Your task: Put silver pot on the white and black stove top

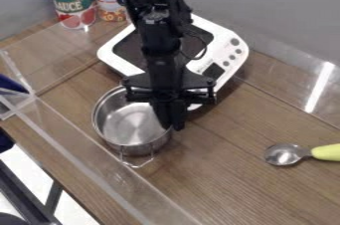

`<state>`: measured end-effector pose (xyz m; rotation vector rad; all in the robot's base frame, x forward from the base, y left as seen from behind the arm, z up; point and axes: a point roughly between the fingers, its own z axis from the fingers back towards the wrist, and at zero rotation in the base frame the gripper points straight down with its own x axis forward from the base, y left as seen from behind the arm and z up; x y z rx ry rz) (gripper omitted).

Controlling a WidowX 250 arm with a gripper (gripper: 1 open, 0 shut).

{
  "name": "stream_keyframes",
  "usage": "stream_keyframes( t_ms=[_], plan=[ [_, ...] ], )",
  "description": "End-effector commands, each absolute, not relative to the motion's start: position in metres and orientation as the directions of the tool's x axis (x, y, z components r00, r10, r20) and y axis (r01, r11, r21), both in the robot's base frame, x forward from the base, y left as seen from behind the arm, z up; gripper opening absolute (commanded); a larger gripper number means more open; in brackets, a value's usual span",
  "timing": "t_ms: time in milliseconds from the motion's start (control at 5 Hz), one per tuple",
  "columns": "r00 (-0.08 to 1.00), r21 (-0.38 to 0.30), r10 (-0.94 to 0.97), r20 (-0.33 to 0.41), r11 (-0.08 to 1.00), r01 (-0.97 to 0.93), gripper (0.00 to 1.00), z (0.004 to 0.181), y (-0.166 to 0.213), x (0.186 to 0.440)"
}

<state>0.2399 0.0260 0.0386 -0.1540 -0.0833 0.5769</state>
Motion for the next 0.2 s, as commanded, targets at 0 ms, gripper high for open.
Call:
stream_keyframes(
  t_ms=[0],
  plan=[
    [0.807, -0.200, 0.585, 0.084, 0.803, -0.561, 0.00, 0.0560, 0.0261, 0.2573]
  ],
)
